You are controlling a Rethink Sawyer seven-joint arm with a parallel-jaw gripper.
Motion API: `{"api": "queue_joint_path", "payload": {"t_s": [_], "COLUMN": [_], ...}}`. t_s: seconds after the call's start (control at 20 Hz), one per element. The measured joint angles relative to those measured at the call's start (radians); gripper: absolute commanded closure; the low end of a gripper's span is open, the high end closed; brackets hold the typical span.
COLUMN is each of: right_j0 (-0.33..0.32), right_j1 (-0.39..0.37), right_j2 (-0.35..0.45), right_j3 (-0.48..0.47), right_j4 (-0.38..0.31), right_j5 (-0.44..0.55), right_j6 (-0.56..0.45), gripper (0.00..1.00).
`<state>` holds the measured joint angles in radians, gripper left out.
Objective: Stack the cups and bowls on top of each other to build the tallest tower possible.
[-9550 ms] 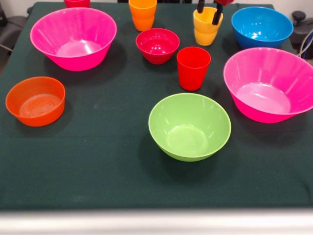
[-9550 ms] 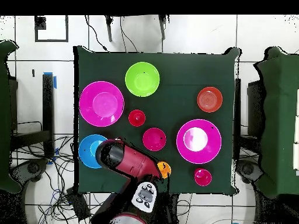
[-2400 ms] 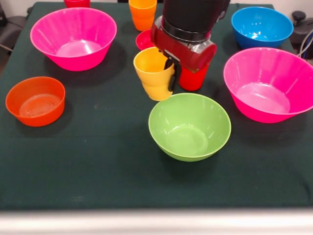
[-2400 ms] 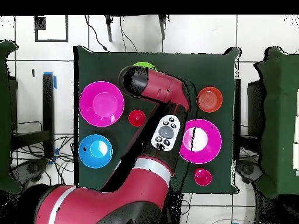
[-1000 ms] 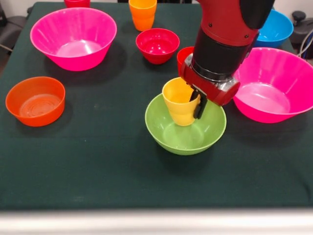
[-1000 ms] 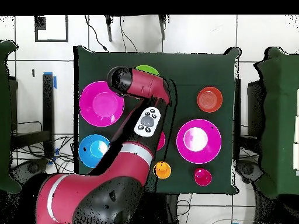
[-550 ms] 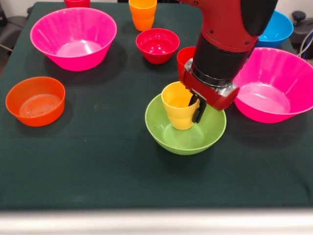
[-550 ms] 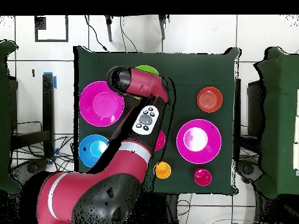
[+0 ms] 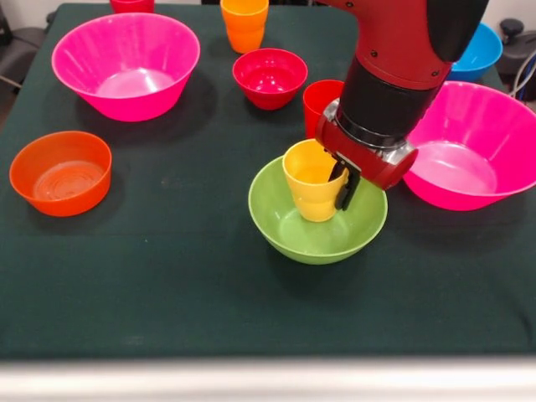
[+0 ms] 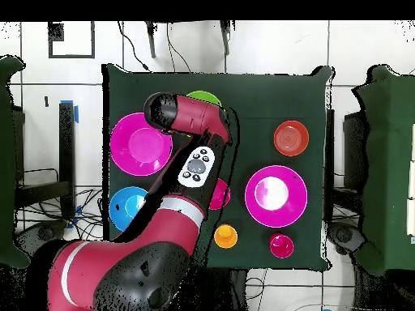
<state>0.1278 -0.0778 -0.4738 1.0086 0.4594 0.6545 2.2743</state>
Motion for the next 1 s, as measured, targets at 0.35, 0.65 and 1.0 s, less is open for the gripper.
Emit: {"api": "queue_joint_path", "payload": {"t_s": [0.35,0.65,1.0], "right_j0": [0.0,-0.001,-0.005], "right_j1": [0.002,0.003,0.003], "right_j2": [-0.001,-0.005,-0.006], "right_j3": [-0.001,-0.005,-0.017], "right_j4": [0.014,0.016,0.016], "right_j5": [0.0,0.0,0.0], "right_j6": [0.0,0.0,0.0], "gripper": [1.0,1.0,1.0]}}
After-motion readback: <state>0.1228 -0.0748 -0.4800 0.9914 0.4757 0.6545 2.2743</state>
